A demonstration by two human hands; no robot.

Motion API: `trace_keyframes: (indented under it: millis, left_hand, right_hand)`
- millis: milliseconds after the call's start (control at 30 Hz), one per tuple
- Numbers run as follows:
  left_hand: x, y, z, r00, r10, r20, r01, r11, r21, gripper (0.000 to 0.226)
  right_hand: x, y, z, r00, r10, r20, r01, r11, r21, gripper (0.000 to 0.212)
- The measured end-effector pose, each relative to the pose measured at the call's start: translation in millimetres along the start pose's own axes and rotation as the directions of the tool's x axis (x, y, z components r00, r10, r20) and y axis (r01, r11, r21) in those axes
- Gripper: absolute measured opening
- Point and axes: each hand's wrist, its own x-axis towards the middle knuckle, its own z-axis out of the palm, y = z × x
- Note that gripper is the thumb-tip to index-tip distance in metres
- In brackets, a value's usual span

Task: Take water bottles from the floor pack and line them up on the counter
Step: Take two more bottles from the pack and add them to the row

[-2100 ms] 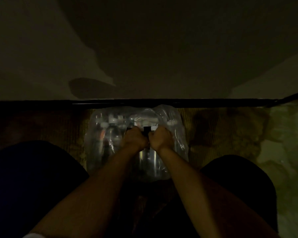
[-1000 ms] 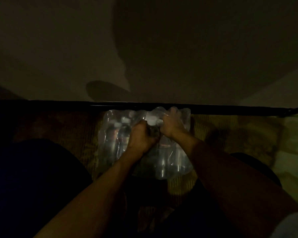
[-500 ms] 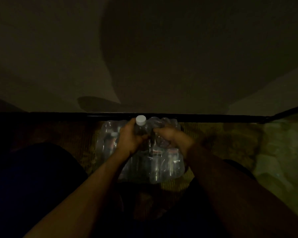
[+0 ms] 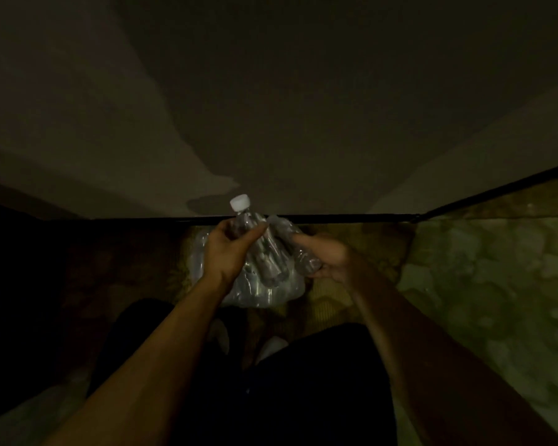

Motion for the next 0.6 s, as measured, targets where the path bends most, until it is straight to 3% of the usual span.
trace_keyframes:
  millis: [133,300,433,600]
  left_hand:
    - [-54,66,-2,1.0,-0.018,0.009,0.019,0.991,-0.135,0.038]
    - [-114,146,-7,0.998,-0.034,0.045,0.043,0.972,-0.232,0.046]
    - [-151,199,-13,0.997,-0.002,0.078,0.02,0.973,-0.231,0.043]
    - [-181,238,-19,0.981,0.047,0.186,-0.007,0.978,-0.207,0.064]
  right_hand:
    - [-75,-28,-5,0.997,-0.074,0.022,0.073,0.996,0.045,0.045]
    - [-159,-59,-4,0.978,-0.199,0.054,0.194,0.977,0.088,0.033]
    - [-211,-81,3,0.965,-0.254,0.068,0.245,0.963,0.115,0.063]
    - [-258,-96,12,0.93,-0.35,0.114,0.328,0.928,0.174,0.073]
